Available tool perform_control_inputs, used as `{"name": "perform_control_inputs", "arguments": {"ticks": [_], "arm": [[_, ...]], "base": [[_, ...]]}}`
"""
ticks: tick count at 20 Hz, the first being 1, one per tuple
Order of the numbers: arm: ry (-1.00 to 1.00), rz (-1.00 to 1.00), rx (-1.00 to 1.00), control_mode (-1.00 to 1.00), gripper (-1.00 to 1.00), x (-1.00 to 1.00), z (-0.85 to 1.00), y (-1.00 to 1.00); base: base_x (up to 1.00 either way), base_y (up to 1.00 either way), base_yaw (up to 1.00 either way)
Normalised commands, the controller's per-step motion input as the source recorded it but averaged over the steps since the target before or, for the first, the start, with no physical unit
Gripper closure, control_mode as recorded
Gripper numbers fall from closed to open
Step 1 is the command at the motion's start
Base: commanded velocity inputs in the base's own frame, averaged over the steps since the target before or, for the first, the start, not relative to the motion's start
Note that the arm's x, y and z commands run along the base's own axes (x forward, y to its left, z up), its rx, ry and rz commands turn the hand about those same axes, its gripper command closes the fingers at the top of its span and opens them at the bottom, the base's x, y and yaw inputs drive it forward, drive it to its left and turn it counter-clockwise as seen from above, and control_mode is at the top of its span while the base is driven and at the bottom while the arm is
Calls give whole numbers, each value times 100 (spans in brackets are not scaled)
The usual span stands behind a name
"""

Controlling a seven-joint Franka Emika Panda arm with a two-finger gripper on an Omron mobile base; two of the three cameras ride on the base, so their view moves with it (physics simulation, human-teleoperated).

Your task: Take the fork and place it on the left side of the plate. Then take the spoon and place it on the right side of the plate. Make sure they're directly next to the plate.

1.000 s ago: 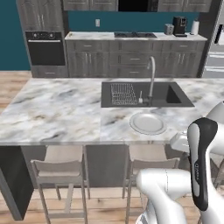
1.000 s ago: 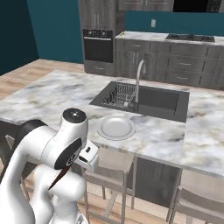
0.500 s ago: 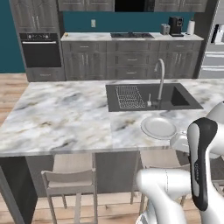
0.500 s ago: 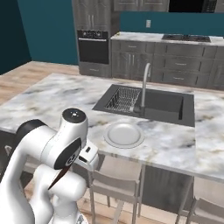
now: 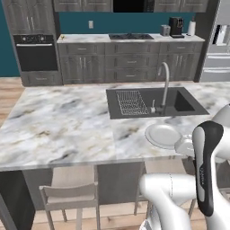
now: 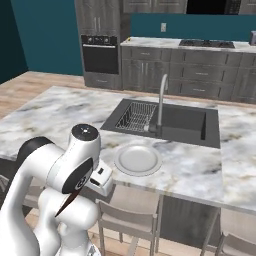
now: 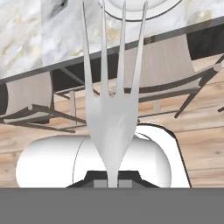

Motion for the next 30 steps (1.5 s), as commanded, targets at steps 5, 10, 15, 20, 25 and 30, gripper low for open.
{"name": "perform_control_inputs", "arguments": {"ticks": [5, 10, 15, 20, 25, 30], "arm": [[0, 0, 0, 100, 100, 0, 0, 0], [3, -1, -2, -100, 100, 7, 0, 7], [15, -6, -10, -100, 100, 43, 0, 40], [13, -1, -9, -100, 100, 54, 0, 43], [11, 0, -8, -100, 100, 53, 0, 26], [2, 0, -8, -100, 100, 54, 0, 7]], "base": [[36, 29, -7], [26, 27, -5], [0, 0, 0], [0, 0, 0], [0, 0, 0], [0, 0, 0]]}}
